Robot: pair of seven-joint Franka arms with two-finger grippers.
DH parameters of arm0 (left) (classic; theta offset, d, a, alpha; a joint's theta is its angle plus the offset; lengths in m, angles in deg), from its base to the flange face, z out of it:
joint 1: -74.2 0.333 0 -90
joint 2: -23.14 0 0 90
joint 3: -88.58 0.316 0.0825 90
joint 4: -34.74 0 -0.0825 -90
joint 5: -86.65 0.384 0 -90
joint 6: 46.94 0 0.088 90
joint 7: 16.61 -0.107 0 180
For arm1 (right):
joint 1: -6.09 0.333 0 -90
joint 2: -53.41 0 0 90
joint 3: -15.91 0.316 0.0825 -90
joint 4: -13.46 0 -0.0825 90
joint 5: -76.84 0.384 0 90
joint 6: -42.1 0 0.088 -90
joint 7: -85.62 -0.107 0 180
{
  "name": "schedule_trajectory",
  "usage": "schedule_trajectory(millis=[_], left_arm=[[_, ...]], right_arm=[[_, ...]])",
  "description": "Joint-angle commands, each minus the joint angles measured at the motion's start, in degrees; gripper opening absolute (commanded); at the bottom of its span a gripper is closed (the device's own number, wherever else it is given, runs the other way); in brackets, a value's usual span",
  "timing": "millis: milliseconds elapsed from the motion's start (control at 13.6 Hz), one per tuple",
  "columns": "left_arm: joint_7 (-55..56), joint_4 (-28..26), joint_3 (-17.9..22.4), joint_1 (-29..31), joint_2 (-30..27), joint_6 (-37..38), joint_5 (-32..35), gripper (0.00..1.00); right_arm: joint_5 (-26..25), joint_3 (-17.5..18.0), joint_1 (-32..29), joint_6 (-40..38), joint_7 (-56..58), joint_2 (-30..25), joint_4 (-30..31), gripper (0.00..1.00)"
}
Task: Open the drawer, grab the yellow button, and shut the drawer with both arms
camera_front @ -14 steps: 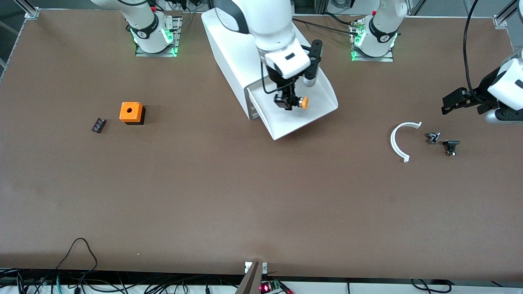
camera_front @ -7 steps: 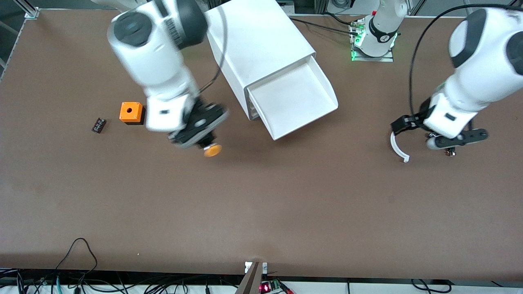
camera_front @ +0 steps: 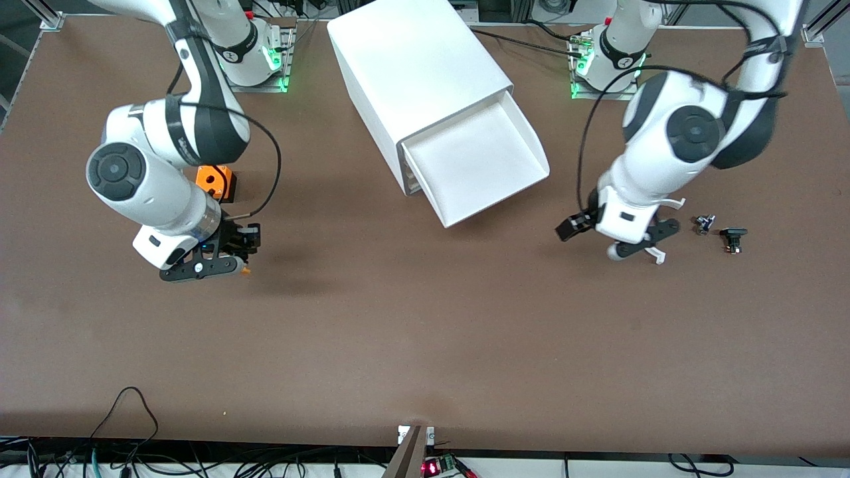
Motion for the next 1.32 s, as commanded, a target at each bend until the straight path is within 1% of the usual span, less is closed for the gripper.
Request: schedule_trajectory(millis=[0,74,221,368,442,515,662,810,883,957,1030,1104,1177,1251], left_arm=[[7.16,-5.85,-1.55,-1.10,-0.67,-7.12,1.25,1.00],[8.74,-6.83,-2.77,-1.19,-0.76,-7.49,0.90,1.00],[12.78,-8.50,-7.68,-1.19,-1.02,-7.49,0.81,1.00],[17.35,-8.51,-9.72,-1.19,-1.02,-7.41,0.81,1.00],[17.81,-8.77,-10.25,-1.19,-1.02,-7.23,0.72,1.00],[17.81,-10.16,-11.48,-1.28,-1.02,-7.14,0.64,1.00],[17.72,-12.54,-15.95,-1.28,-1.89,-7.14,0.63,1.00],[17.64,-12.81,-18.33,-1.19,-3.04,-6.71,0.63,1.00],[17.55,-12.81,-19.21,-1.19,-3.22,-6.09,0.63,1.00],[17.20,-13.33,-20.53,-1.19,-3.22,-5.57,0.63,1.00],[16.85,-14.38,-22.02,-1.19,-3.22,-5.56,0.63,1.00],[16.76,-14.92,-23.60,-1.19,-3.22,-5.56,0.63,1.00],[16.76,-15.53,-24.92,-1.19,-3.22,-5.56,0.63,1.00],[16.67,-15.62,-26.85,-1.28,-3.22,-5.65,0.72,1.00]], right_arm=[[-1.96,1.45,-3.70,8.19,0.31,-2.43,9.38,0.32],[-1.96,1.45,-4.67,10.48,2.06,-2.17,11.58,0.32],[-2.05,1.45,-6.34,16.97,3.83,-2.08,17.64,0.32],[-2.05,1.45,-7.49,22.87,6.20,-2.08,22.57,0.32],[-2.05,1.45,-8.80,24.63,7.87,-1.99,24.07,0.32],[-2.05,1.45,-9.85,26.13,9.10,-1.65,25.48,0.32],[-2.05,1.45,-10.39,30.43,10.43,-1.29,28.64,0.32],[-2.05,1.45,-11.18,31.24,13.23,-0.42,29.27,0.32],[-2.05,1.45,-11.62,31.24,13.42,0.11,29.27,0.34],[-2.05,1.45,-11.62,31.15,13.51,0.38,29.27,0.38],[-1.96,1.45,-11.62,30.81,13.33,0.47,29.27,0.47],[-1.96,1.45,-11.71,30.63,12.46,0.38,29.10,0.79],[-1.61,1.45,-11.71,30.54,12.71,0.29,28.83,1.00],[-1.09,1.54,-11.71,29.93,12.72,0.03,28.22,1.00]])
